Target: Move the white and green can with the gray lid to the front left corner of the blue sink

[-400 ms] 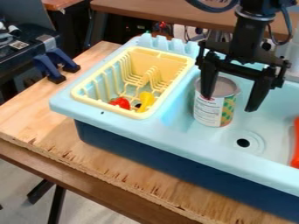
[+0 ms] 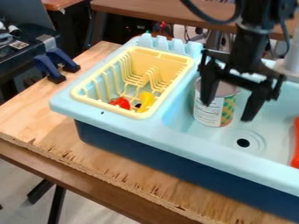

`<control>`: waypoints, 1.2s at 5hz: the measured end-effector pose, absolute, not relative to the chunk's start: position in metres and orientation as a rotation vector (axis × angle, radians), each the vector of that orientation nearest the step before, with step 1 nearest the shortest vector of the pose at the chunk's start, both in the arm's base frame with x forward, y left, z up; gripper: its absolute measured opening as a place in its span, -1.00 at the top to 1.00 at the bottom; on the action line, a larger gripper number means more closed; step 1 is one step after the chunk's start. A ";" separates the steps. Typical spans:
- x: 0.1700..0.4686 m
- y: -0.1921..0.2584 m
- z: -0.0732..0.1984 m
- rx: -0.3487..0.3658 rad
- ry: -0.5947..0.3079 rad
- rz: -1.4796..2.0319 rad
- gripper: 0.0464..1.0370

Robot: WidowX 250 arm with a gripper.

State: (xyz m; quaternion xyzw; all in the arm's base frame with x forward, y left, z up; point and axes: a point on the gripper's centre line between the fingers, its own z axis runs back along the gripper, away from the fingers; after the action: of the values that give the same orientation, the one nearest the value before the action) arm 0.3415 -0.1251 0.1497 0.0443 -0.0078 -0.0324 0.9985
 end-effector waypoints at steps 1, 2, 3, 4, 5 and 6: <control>0.350 -0.111 0.152 0.062 -0.017 -0.094 -0.93; 0.355 -0.105 0.153 0.024 -0.029 -0.062 -0.93; 0.371 -0.101 0.168 -0.003 -0.064 -0.022 -0.93; 0.399 -0.105 0.169 0.013 -0.056 -0.008 -0.93; 0.417 -0.110 0.175 0.022 -0.066 -0.009 -0.93; 0.422 -0.109 0.165 0.056 -0.019 0.002 -0.93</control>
State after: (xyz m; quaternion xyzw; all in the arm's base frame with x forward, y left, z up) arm 0.4220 -0.1092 0.1651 0.0280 -0.0094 0.0011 0.9996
